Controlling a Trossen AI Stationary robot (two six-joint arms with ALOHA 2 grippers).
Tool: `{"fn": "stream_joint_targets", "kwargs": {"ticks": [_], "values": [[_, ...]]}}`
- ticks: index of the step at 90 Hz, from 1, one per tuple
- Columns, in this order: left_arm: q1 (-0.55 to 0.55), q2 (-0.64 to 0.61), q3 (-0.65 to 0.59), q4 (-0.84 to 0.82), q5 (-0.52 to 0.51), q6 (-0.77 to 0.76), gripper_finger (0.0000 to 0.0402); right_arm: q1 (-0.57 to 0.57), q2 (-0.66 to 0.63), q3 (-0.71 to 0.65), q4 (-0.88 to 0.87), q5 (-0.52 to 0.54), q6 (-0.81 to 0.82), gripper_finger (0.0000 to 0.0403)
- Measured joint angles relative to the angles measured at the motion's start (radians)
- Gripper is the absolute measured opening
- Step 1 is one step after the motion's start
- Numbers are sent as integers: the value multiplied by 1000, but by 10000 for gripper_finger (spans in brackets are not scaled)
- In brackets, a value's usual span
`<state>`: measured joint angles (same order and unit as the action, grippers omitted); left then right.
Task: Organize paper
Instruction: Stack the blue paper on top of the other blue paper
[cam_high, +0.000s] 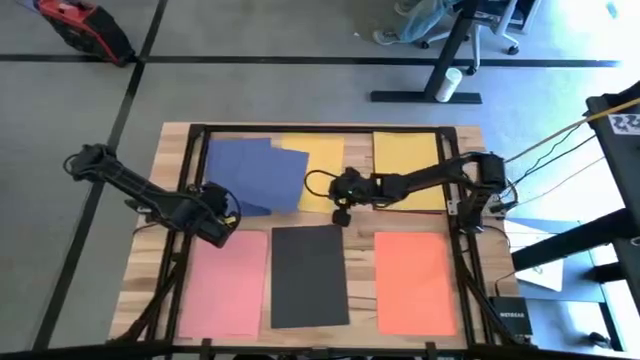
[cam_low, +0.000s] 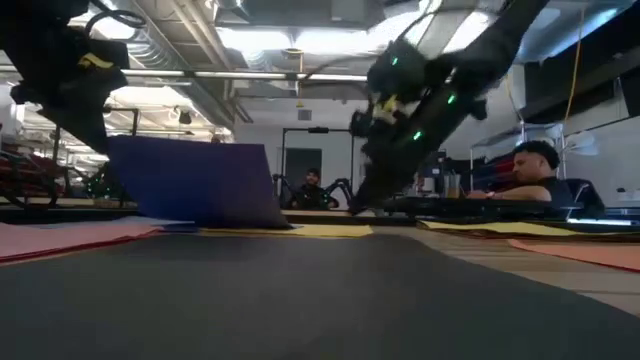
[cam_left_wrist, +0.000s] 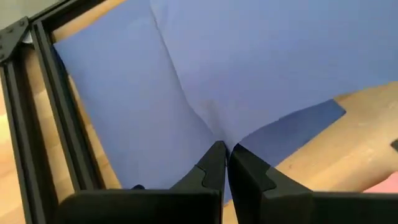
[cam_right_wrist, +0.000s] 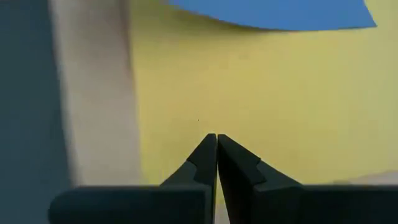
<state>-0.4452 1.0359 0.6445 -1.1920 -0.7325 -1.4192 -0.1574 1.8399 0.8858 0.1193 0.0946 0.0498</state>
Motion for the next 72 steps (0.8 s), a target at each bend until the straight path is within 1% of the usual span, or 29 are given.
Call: {"fn": "stream_joint_targets", "kwargs": {"ticks": [9, 14, 22, 29, 42, 59, 72], "values": [[1, 0, 0, 11, 1, 9, 0, -19, 48, 1, 22, -19, -1, 0], [1, 0, 0, 10, 1, 10, 0, -21, 59, 1, -2, -35, 3, 0], [0, 0, 1, 13, 9, 10, 2, -20, 63, 5, -12, -35, 6, 0], [0, 0, 1, 29, 9, 15, 12, -15, 62, 4, -16, -35, 6, 0], [0, -1, 1, 72, 12, 62, 50, -14, 61, 2, 3, -36, 6, 0], [0, 0, 2, 84, 13, 61, 107, -14, 62, 2, -2, -39, 9, 0], [0, 0, 2, 110, 13, 61, 143, -14, 63, 1, -6, -46, 9, 0]]}}
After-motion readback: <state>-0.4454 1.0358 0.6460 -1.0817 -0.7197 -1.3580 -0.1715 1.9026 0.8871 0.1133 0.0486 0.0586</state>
